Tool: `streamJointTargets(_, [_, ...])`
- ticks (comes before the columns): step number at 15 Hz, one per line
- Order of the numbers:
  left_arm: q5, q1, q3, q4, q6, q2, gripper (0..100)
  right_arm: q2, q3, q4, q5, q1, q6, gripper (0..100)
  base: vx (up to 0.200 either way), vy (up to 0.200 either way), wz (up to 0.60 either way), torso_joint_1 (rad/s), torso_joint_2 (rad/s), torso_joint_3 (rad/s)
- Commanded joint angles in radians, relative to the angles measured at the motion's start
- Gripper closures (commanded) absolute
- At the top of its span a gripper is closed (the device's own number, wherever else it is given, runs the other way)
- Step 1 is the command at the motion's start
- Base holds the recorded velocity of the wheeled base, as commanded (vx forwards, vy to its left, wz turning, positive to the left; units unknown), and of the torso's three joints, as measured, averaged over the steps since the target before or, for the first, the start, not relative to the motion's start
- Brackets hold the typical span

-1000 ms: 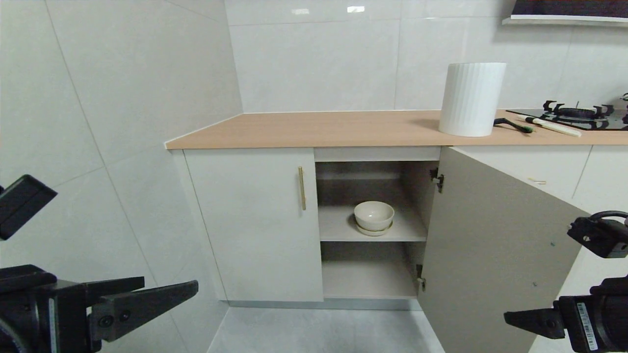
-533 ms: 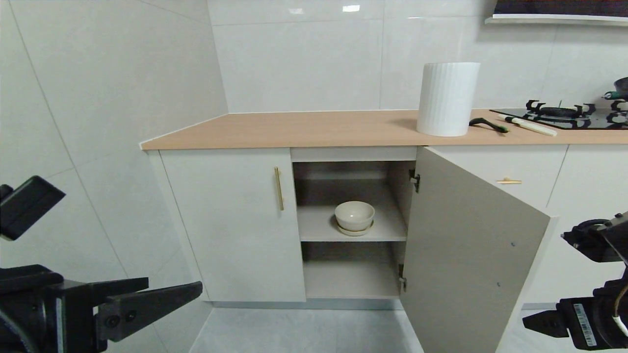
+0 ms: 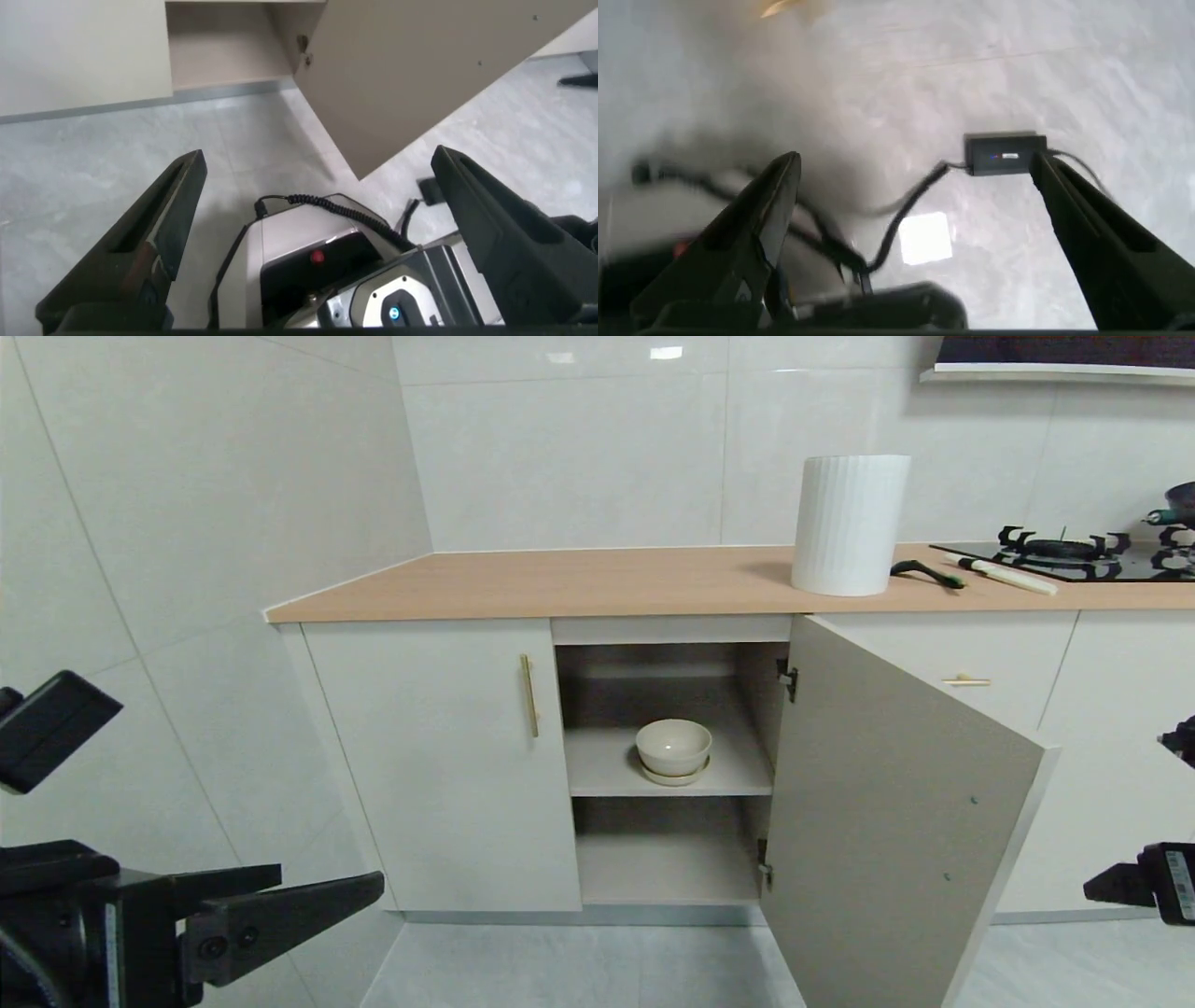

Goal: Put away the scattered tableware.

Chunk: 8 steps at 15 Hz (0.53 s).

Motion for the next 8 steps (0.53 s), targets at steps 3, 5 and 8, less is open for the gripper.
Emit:
streamJointTargets(3, [0.000,0.000,0.000,0.000,-0.001,0.002,0,0.150,-0.003,-0.124,0.012,-0.122,0.005,0,0.000,0.000,0.00,0.000,0.00,0.000])
streamJointTargets(5, [0.000,0.002,0.000,-0.001,-0.001,0.002,0,0.204,-0.003,-0.213,0.076,-0.136,0.047,0,0.000,0.000,0.00,0.000,0.00,0.000])
streamJointTargets(8, [-0.001,0.002,0.000,-0.001,-0.001,0.001,0,0.256,-0.003,-0.282,0.132,-0.136,0.109,0,0.000,0.000,0.00,0.000,0.00,0.000])
